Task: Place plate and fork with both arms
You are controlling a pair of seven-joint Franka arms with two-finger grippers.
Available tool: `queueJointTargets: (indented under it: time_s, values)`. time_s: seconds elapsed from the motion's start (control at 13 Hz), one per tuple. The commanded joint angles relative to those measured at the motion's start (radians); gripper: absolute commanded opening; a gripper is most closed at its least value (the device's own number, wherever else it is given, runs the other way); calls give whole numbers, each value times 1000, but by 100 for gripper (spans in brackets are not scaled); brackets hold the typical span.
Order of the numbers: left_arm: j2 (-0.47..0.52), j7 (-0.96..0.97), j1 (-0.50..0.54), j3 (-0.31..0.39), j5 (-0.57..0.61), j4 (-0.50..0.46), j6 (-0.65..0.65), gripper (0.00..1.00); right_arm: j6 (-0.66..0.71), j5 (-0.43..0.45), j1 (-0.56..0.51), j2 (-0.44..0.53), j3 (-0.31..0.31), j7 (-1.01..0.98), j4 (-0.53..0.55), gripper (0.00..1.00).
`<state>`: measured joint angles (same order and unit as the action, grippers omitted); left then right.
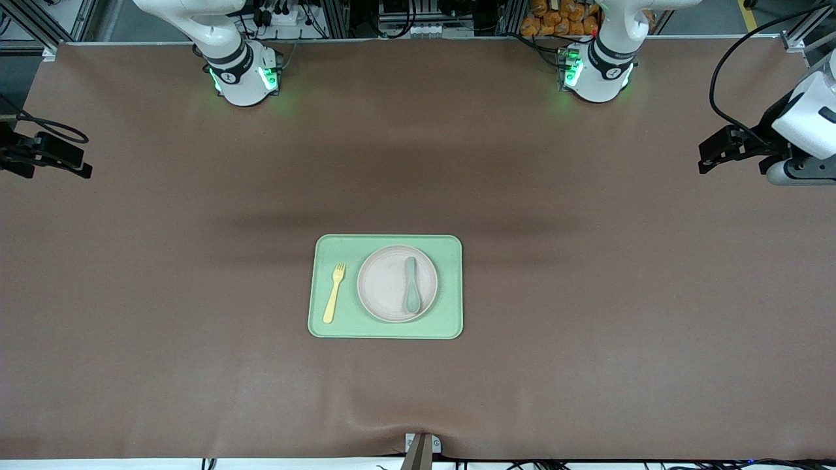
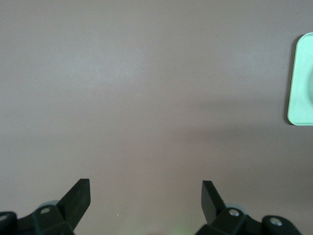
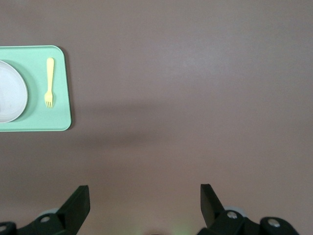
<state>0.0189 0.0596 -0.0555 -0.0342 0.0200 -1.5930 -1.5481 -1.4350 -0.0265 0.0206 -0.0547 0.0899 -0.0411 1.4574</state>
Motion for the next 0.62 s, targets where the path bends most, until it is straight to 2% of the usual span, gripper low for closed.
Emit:
queueJointTargets:
  time_s: [0.0, 0.54]
  values:
    - [-14, -4, -3, -1, 8, 27, 11, 100, 2, 13, -2, 30, -1, 4, 28, 100]
    - [-20, -7, -1, -3, 6, 28, 11, 100, 2, 13, -5, 36, 1, 0, 32, 100]
